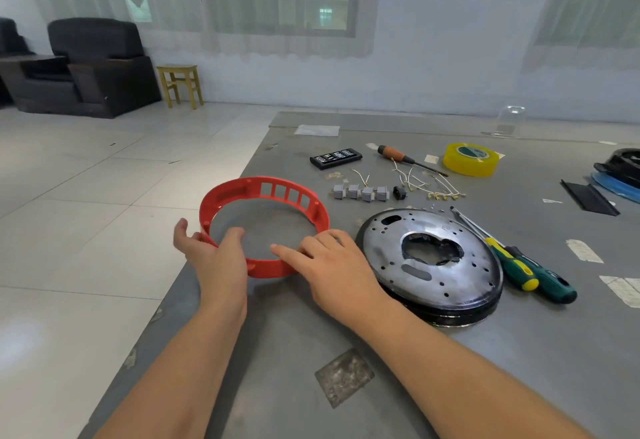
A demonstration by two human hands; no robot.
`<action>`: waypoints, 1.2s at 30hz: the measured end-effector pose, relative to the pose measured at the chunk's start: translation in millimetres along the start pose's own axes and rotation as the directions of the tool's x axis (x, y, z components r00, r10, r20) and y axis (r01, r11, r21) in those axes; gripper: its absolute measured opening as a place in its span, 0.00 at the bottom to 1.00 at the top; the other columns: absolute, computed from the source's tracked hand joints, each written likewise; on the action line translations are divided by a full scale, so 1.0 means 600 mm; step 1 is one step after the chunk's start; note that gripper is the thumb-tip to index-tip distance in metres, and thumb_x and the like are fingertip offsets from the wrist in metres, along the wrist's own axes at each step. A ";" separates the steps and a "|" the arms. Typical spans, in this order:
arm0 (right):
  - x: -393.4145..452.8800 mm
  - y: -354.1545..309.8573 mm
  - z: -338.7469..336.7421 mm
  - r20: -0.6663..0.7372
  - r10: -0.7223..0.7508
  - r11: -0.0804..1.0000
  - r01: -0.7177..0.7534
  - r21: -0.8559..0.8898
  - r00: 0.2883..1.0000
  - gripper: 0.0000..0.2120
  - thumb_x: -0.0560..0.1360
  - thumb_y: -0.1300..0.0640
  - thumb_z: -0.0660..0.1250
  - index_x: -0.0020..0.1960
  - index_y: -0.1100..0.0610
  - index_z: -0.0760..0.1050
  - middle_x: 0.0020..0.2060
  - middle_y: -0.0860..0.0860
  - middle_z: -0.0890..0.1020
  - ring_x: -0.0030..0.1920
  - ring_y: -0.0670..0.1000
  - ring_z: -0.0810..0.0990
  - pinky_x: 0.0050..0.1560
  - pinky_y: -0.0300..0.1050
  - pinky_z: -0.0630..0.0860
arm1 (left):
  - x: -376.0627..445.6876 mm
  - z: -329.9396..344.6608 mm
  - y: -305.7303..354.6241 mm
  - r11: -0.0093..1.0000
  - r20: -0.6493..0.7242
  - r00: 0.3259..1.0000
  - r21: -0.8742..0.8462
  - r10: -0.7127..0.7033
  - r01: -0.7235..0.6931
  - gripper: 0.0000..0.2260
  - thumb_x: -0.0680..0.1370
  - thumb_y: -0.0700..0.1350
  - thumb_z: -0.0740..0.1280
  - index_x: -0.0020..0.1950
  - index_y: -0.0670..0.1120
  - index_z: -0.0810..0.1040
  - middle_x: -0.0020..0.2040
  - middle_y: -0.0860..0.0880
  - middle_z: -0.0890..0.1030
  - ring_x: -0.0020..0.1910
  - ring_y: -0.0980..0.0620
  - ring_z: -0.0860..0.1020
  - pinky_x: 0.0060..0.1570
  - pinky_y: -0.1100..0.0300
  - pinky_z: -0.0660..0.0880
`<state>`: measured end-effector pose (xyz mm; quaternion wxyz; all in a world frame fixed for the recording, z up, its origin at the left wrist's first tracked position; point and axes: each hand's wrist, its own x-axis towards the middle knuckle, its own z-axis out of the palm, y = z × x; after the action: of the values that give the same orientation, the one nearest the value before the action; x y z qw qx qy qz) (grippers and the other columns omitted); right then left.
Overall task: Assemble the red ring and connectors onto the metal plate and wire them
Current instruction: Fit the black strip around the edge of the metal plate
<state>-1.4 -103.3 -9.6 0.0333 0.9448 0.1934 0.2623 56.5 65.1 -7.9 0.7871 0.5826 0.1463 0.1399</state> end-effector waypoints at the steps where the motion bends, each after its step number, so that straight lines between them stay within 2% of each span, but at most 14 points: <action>1: 0.001 -0.002 -0.001 -0.004 0.003 1.000 -0.003 0.012 1.000 0.33 0.71 0.63 0.54 0.74 0.47 0.73 0.47 0.49 0.79 0.47 0.56 0.78 0.59 0.50 0.72 | -0.002 0.001 -0.005 1.000 0.005 1.000 0.021 0.017 -0.017 0.36 0.79 0.41 0.69 0.80 0.60 0.55 0.72 0.53 0.67 0.65 0.50 0.74 0.52 0.61 0.73; 3: -0.001 -0.002 -0.003 0.006 0.005 0.997 -0.005 0.078 1.000 0.32 0.73 0.66 0.59 0.75 0.49 0.72 0.49 0.51 0.80 0.48 0.57 0.78 0.57 0.50 0.73 | -0.001 -0.001 -0.012 0.997 -0.004 1.000 0.076 0.021 -0.021 0.36 0.79 0.37 0.68 0.81 0.57 0.57 0.72 0.55 0.68 0.65 0.52 0.72 0.52 0.64 0.70; 5: -0.007 0.001 -0.007 0.049 0.011 0.988 -0.018 0.154 0.999 0.30 0.76 0.65 0.63 0.77 0.49 0.70 0.59 0.53 0.79 0.56 0.58 0.79 0.58 0.51 0.74 | 0.001 -0.005 -0.011 0.991 0.005 1.000 0.135 0.009 -0.010 0.36 0.78 0.34 0.64 0.83 0.53 0.59 0.74 0.54 0.70 0.69 0.51 0.73 0.63 0.59 0.74; 7: -0.023 0.008 -0.014 0.065 0.040 0.988 -0.049 0.144 0.997 0.28 0.79 0.57 0.66 0.78 0.49 0.67 0.69 0.54 0.75 0.70 0.57 0.74 0.66 0.52 0.73 | 0.003 -0.010 -0.010 0.984 0.023 1.000 0.176 -0.003 -0.001 0.35 0.76 0.35 0.61 0.83 0.50 0.62 0.76 0.49 0.72 0.73 0.45 0.74 0.71 0.46 0.74; 9: -0.045 0.025 -0.024 0.033 0.146 0.988 -0.147 0.047 0.989 0.27 0.79 0.46 0.65 0.77 0.49 0.67 0.73 0.54 0.73 0.76 0.56 0.68 0.76 0.55 0.66 | 0.005 -0.013 -0.010 0.976 0.033 0.999 0.216 0.012 -0.018 0.35 0.72 0.37 0.58 0.81 0.48 0.64 0.76 0.45 0.73 0.74 0.41 0.73 0.73 0.41 0.73; 13: -0.103 0.073 -0.049 0.004 0.437 0.888 -0.431 -0.163 0.899 0.40 0.75 0.26 0.52 0.76 0.51 0.69 0.72 0.53 0.74 0.75 0.57 0.69 0.77 0.62 0.59 | 0.004 -0.017 -0.011 0.954 0.030 0.999 0.295 0.034 -0.041 0.34 0.71 0.37 0.57 0.80 0.44 0.64 0.76 0.41 0.72 0.74 0.36 0.72 0.70 0.34 0.73; 17: -0.141 0.096 -0.059 0.132 0.617 0.776 -0.571 -0.269 0.776 0.56 0.67 0.15 0.40 0.73 0.57 0.69 0.64 0.54 0.78 0.67 0.58 0.74 0.76 0.60 0.61 | 0.007 -0.019 -0.014 0.934 0.031 0.999 0.353 0.039 -0.048 0.31 0.74 0.35 0.60 0.78 0.41 0.64 0.74 0.39 0.73 0.72 0.33 0.73 0.66 0.32 0.76; 20: -0.141 0.096 -0.050 0.143 0.601 0.789 -0.555 -0.264 0.786 0.51 0.68 0.16 0.41 0.66 0.55 0.72 0.56 0.52 0.79 0.58 0.57 0.77 0.65 0.53 0.70 | 0.008 -0.021 -0.017 0.928 0.030 0.998 0.367 0.051 -0.058 0.29 0.75 0.35 0.62 0.78 0.41 0.65 0.73 0.39 0.75 0.71 0.34 0.74 0.67 0.34 0.76; 22: -0.136 0.093 -0.050 0.154 0.588 0.801 -0.547 -0.241 0.794 0.48 0.68 0.17 0.43 0.63 0.54 0.73 0.54 0.52 0.79 0.56 0.56 0.77 0.59 0.51 0.71 | 0.004 -0.021 -0.015 0.924 0.033 0.997 0.375 0.068 -0.076 0.31 0.75 0.35 0.63 0.79 0.44 0.65 0.74 0.42 0.75 0.72 0.37 0.74 0.69 0.37 0.75; 26: -0.134 0.094 -0.057 0.121 0.563 0.818 -0.530 -0.224 0.818 0.48 0.69 0.18 0.46 0.67 0.55 0.73 0.53 0.52 0.79 0.54 0.56 0.77 0.59 0.51 0.72 | -0.004 -0.020 -0.012 0.939 0.038 0.994 0.326 0.106 -0.112 0.37 0.76 0.34 0.63 0.84 0.51 0.59 0.76 0.51 0.74 0.71 0.47 0.75 0.72 0.43 0.74; 29: -0.130 0.094 -0.066 0.029 0.538 0.824 -0.518 -0.230 0.843 0.49 0.71 0.20 0.48 0.72 0.57 0.72 0.50 0.53 0.80 0.52 0.57 0.77 0.59 0.52 0.72 | -0.003 -0.021 -0.014 0.940 0.023 0.995 0.328 0.093 -0.095 0.31 0.76 0.34 0.63 0.79 0.49 0.65 0.70 0.50 0.77 0.66 0.43 0.78 0.68 0.40 0.76; 32: -0.125 0.096 -0.075 -0.056 0.513 0.836 -0.513 -0.194 0.857 0.48 0.72 0.20 0.50 0.73 0.58 0.72 0.50 0.54 0.81 0.51 0.58 0.78 0.58 0.53 0.73 | -0.004 -0.021 -0.014 0.906 0.057 0.992 0.403 0.114 -0.127 0.26 0.76 0.35 0.63 0.74 0.49 0.70 0.64 0.50 0.79 0.60 0.43 0.79 0.64 0.45 0.76; 34: -0.124 0.098 -0.079 -0.120 0.479 0.857 -0.493 -0.151 0.869 0.47 0.73 0.21 0.53 0.73 0.58 0.72 0.51 0.54 0.81 0.52 0.57 0.77 0.58 0.52 0.73 | -0.006 -0.019 -0.014 0.872 0.133 0.981 0.454 0.140 -0.186 0.24 0.75 0.34 0.62 0.70 0.50 0.74 0.61 0.51 0.81 0.59 0.43 0.80 0.63 0.47 0.76; 36: -0.124 0.098 -0.080 -0.178 0.433 0.886 -0.454 -0.098 0.884 0.46 0.73 0.22 0.56 0.73 0.58 0.72 0.52 0.52 0.81 0.54 0.56 0.77 0.60 0.51 0.72 | -0.010 -0.015 -0.014 0.846 0.243 0.959 0.474 0.142 -0.245 0.23 0.75 0.34 0.62 0.67 0.51 0.77 0.59 0.53 0.83 0.59 0.45 0.82 0.64 0.43 0.77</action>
<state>-63.9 -188.0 5.7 0.0223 0.9368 -0.0448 0.3463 47.9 68.2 -18.3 0.6019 0.7890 0.0383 0.1174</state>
